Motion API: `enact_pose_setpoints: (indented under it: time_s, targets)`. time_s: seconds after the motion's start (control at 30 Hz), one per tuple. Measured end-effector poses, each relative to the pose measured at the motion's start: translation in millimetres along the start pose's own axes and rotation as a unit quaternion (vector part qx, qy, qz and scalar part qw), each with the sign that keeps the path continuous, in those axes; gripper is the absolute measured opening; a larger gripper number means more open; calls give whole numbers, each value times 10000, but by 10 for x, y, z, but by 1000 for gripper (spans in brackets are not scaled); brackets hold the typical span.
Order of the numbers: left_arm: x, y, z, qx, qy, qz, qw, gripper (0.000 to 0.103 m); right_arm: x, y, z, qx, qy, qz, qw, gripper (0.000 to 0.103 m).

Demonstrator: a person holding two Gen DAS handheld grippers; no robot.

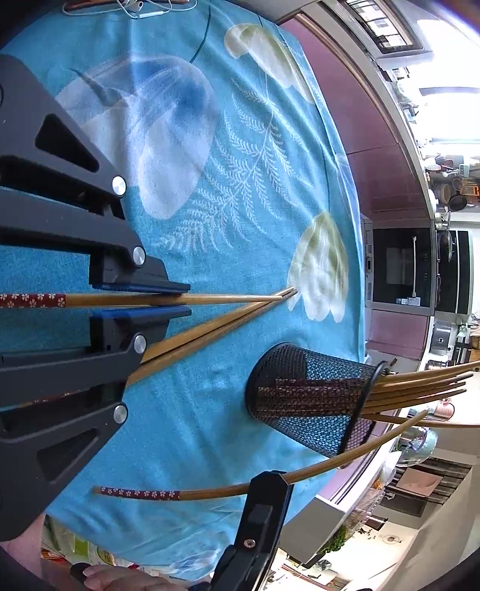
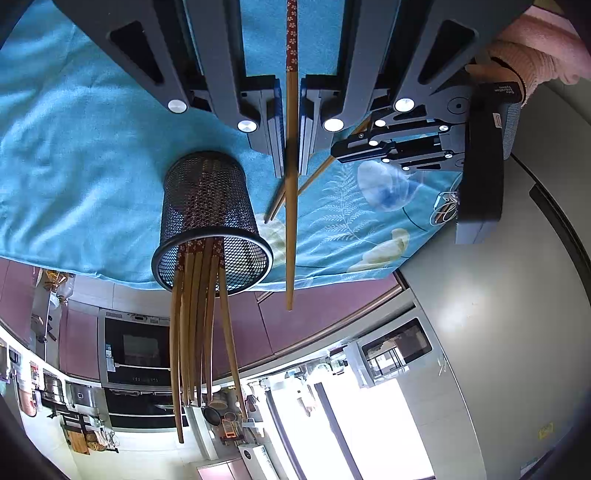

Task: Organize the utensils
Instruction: 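Carry both chopsticks over the mesh cup and lower them in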

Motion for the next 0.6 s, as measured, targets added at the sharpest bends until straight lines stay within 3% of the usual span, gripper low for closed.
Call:
enact_pose_setpoints:
  time_s: [0.6]
  targets:
    - [847, 285, -161, -30, -944, -802, 9923, 7, 273, 235, 19, 120, -47, -439, 9990, 6]
Point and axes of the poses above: each gripper's, at about its wrist camera, not at the fingertips, and x roughly against the way its jaws point, z to its left, y to its top, the point moved 5 cm from there along -x, roughly the way its jaws point, and after that the axes turned 6 degrees about z, right-handed, at the moved point
